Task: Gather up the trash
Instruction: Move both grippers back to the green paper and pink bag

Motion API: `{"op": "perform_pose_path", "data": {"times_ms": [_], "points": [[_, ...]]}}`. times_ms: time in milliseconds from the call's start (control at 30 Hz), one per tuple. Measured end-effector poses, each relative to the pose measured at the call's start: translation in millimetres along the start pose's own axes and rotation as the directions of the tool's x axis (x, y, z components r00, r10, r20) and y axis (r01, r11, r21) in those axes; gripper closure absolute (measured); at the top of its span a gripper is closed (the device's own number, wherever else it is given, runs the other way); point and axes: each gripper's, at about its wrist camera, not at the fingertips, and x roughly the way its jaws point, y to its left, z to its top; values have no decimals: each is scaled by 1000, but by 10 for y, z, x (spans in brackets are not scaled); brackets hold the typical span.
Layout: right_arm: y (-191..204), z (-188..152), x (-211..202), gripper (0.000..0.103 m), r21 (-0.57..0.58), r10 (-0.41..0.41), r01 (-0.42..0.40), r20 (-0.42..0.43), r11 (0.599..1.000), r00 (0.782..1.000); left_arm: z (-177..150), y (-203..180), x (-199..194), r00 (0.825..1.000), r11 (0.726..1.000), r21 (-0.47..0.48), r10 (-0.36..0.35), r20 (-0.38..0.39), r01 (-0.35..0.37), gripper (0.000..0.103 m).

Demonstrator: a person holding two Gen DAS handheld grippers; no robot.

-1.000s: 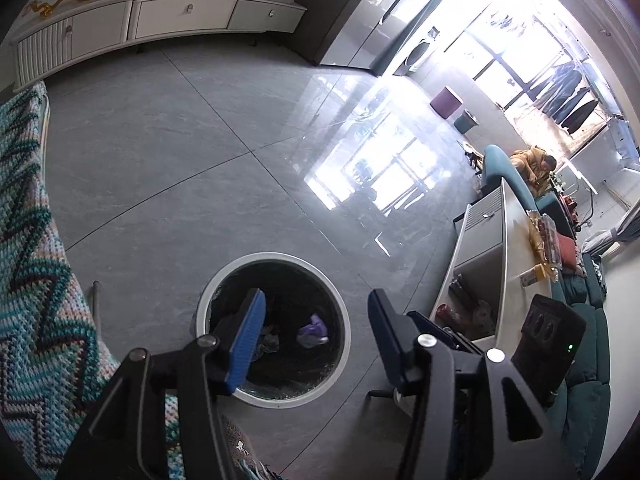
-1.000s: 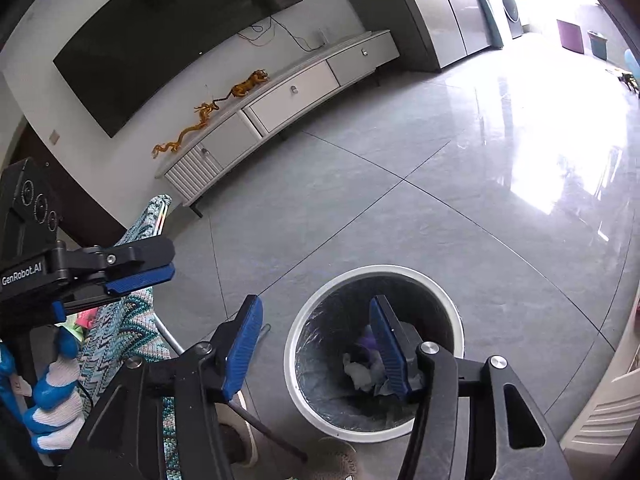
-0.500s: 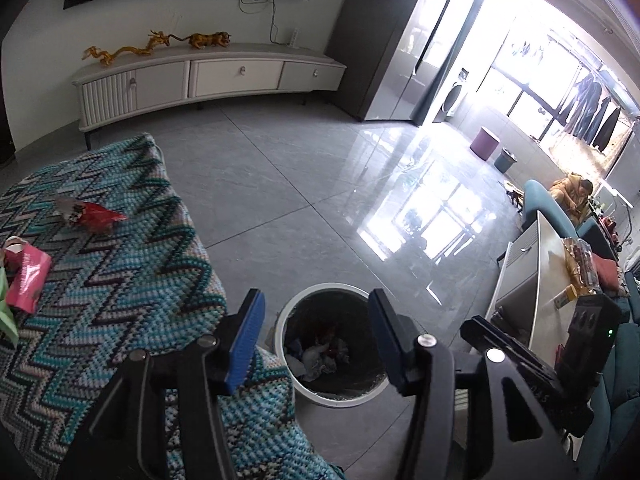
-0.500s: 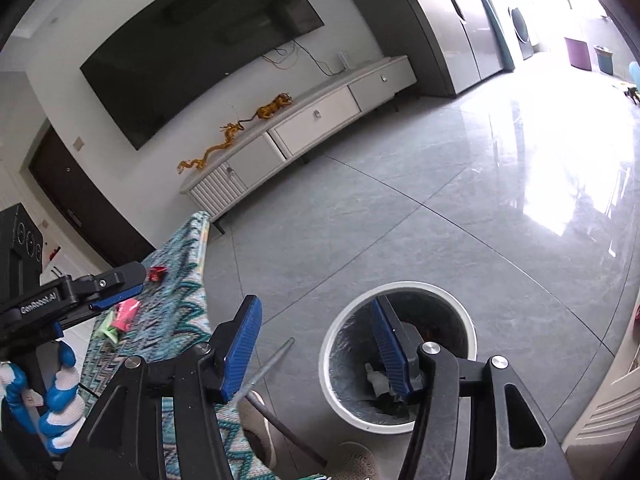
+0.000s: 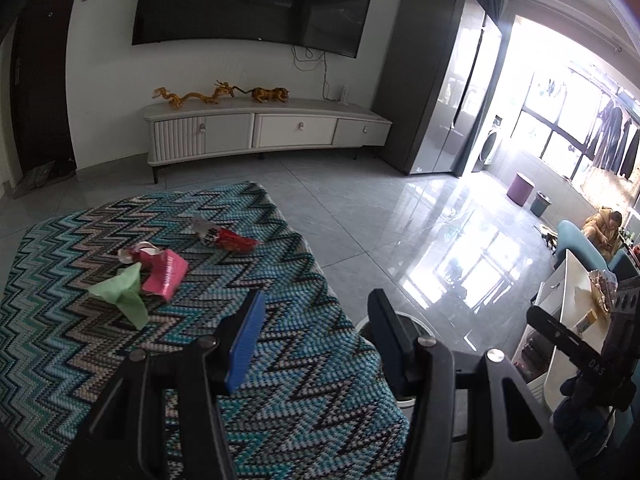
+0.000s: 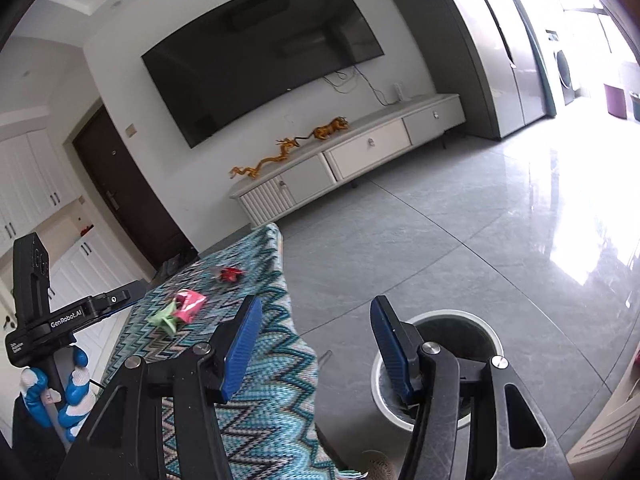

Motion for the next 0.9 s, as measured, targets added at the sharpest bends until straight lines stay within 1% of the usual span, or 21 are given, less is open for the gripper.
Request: {"op": "perform_pose_path", "data": {"times_ms": [300,433,533,700,833,900], "points": [[509,114,-220,49,-104,49,-45,33,994,998,-92,602,-578,994,995,-70,80,72,-75,51],[792,185,-258,49,-159,76,-69,41,985,996,-130,886,-823,987,988,-112,116,114,-103,45],[974,214,-265,49,-192,102,-93,39,977,994,-161,1131,-967,980,982,-143,142,136,-123,44],[1246,274,-127,49,-220,143,-137,10,966,990,-211,1516,-1064,972,969,-189,188,144,-160,44],[1505,378,40,49,-254,172,-169,-11,952,985,-222,1799,-1032,967,958,-217,216,132,-185,44],[1650,436,152,49,-275,189,-187,-21,943,982,-210,1888,-990,967,956,-225,219,126,-188,44]]}}
